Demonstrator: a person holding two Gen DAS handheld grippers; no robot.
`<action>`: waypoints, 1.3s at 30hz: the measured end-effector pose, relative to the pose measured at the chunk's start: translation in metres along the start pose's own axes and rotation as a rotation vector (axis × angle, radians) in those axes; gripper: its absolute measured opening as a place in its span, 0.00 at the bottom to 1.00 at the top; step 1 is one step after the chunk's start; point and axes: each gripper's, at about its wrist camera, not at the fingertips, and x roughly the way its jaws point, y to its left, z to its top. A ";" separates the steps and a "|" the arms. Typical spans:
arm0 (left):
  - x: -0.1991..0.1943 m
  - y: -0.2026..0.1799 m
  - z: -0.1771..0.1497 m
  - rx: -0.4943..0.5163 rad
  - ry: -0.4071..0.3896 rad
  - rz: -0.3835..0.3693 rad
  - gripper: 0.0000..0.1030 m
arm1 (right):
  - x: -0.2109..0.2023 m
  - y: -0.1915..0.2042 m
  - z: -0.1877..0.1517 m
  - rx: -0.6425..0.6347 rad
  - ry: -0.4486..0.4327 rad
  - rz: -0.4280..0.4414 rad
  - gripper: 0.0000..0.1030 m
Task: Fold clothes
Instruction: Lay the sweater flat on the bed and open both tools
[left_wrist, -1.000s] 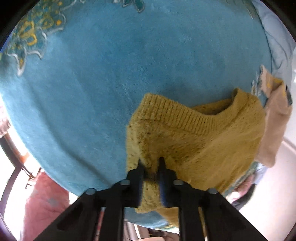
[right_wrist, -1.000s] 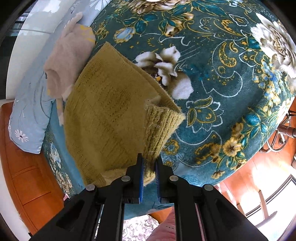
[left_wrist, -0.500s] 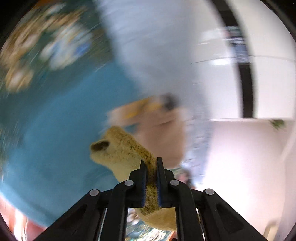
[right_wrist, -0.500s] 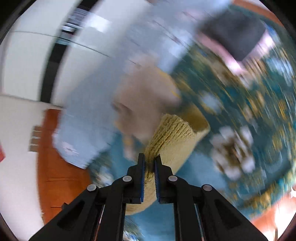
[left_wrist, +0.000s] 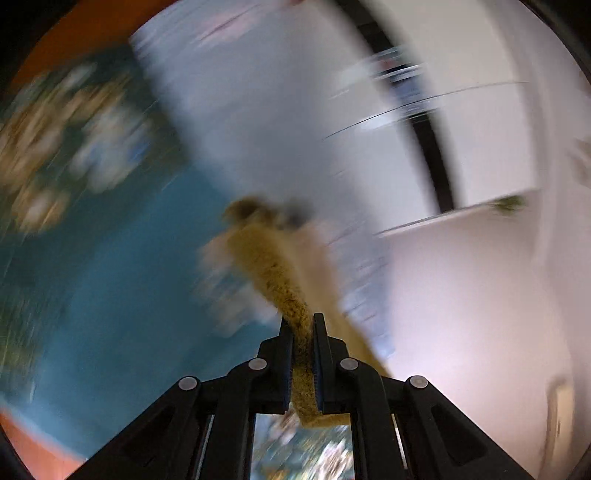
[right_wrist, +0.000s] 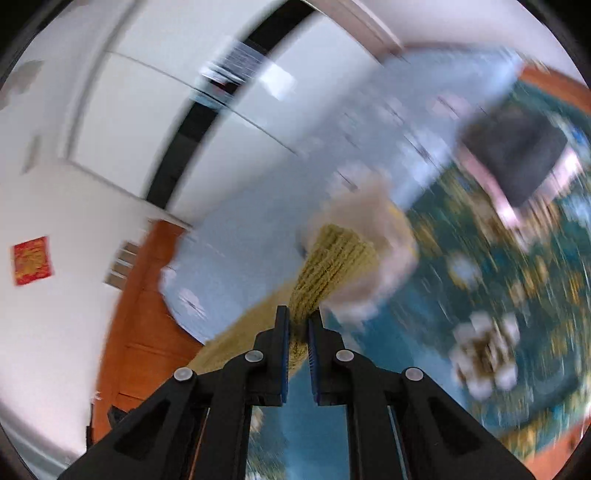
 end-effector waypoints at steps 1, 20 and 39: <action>0.018 0.021 -0.010 -0.037 0.034 0.043 0.09 | 0.007 -0.016 -0.013 0.034 0.029 -0.035 0.09; 0.026 0.159 -0.071 -0.321 0.207 0.231 0.09 | 0.027 -0.129 -0.111 0.335 0.176 -0.295 0.08; 0.115 0.140 0.010 -0.696 0.046 0.223 0.09 | 0.158 -0.138 0.010 0.396 0.299 -0.244 0.08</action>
